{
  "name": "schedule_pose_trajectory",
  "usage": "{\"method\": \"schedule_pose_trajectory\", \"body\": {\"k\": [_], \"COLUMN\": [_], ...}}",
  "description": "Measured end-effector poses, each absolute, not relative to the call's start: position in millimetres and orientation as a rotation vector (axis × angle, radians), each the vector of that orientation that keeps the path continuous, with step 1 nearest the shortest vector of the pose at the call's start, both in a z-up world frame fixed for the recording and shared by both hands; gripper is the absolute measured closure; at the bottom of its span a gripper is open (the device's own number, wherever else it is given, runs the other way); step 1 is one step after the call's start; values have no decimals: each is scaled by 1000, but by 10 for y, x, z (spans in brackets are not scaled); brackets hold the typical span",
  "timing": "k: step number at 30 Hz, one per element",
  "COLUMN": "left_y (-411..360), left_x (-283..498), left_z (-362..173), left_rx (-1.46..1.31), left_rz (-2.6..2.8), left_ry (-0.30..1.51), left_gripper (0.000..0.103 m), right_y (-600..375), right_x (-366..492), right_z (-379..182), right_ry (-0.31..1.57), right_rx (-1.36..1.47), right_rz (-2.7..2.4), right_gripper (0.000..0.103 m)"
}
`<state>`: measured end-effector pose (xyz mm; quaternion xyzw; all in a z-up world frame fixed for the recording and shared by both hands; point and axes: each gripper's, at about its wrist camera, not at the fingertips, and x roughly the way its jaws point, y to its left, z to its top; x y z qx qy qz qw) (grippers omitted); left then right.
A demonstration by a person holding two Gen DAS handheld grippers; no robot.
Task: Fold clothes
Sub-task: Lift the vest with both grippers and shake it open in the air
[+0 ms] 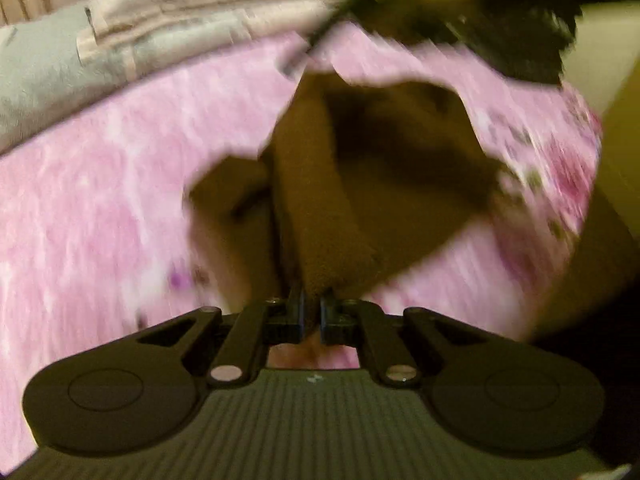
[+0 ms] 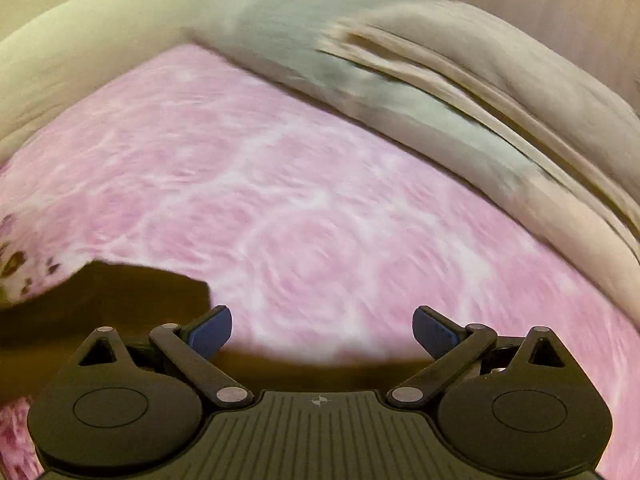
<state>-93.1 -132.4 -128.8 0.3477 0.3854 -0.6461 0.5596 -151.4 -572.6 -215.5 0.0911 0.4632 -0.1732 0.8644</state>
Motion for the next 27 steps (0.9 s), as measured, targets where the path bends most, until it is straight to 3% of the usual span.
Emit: {"method": "schedule_pose_trajectory", "body": {"k": [5,11,22,23,24,26,27], "left_y": [-831,-761,-627,-628,-628,-630,-636], "left_x": [-1150,-1153,-1448,-1473,-1495,-1517,-1518], "left_z": [-1424,-1458,-1670,-1675,-1679,-1633,-1590], "left_rx": [844,806,856,862,868,870,876], "left_rz": [-1395,-1317,-1301,-1295,-1288,-1272,-1263], "left_ry": [1002,971,929,920,909,888,869], "left_gripper": [99,99,99,99,99,99,99], "right_y": [-5477,-4920,-4948,-4913,-4889,-4904,-4890], "right_x": [-1199,-1059,-491,-498,-499,-509,-550], "right_z": [-2410,-2929,-3316,-3322,-3298,-3225,-3163], "right_ry": [1046,1122,1114,1116,1112,1114,1109], "right_rx": [168,175,232,206,190,230,243], "right_rz": [-122,275,297,306,306,323,328], "right_gripper": [3,4,4,9,44,96,97]}}
